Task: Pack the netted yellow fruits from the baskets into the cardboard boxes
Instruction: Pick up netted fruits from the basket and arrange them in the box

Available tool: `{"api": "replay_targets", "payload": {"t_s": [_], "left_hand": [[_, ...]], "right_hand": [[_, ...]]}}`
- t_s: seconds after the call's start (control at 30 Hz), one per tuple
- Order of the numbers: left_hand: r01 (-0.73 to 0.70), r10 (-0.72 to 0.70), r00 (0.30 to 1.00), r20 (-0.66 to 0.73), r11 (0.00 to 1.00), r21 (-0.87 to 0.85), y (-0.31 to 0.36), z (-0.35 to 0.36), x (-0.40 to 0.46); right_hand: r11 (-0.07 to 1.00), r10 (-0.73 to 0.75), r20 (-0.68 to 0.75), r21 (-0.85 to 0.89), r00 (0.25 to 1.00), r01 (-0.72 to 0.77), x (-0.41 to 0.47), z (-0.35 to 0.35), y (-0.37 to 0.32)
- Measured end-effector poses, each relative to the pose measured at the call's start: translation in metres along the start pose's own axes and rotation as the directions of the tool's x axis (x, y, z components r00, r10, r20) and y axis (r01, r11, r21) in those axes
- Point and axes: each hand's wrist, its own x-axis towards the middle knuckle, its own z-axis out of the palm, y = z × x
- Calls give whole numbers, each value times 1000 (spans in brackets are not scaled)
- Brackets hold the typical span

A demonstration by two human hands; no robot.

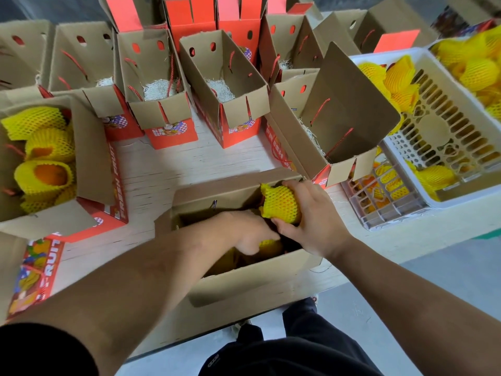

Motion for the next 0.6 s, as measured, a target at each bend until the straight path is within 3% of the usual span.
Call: {"api": "replay_targets", "payload": {"t_s": [0.03, 0.13, 0.23, 0.3, 0.4, 0.53, 0.6], "left_hand": [[-49, 48, 998, 50, 998, 31, -1, -2, -3], [27, -34, 996, 79, 996, 81, -7, 14, 0], [102, -101, 991, 92, 995, -4, -2, 32, 8], [102, -101, 995, 11, 984, -146, 3, 36, 11], [154, -173, 976, -134, 978, -143, 3, 37, 5], [78, -95, 987, -131, 989, -130, -9, 48, -9], [111, -159, 970, -184, 962, -248, -11, 52, -11]], "right_hand": [[1000, -1, 0, 4, 1000, 1, 0, 0, 0], [1000, -11, -6, -7, 1000, 11, 0, 1, -1], [998, -40, 6, -45, 999, 40, 1, 0, -1], [992, -61, 57, -104, 997, 66, 2, -3, -3], [935, -38, 270, -330, 962, 130, 10, -9, -12], [728, 159, 628, -595, 762, 340, 33, -8, -28], [753, 274, 706, -580, 654, 311, 40, 2, -38]]}}
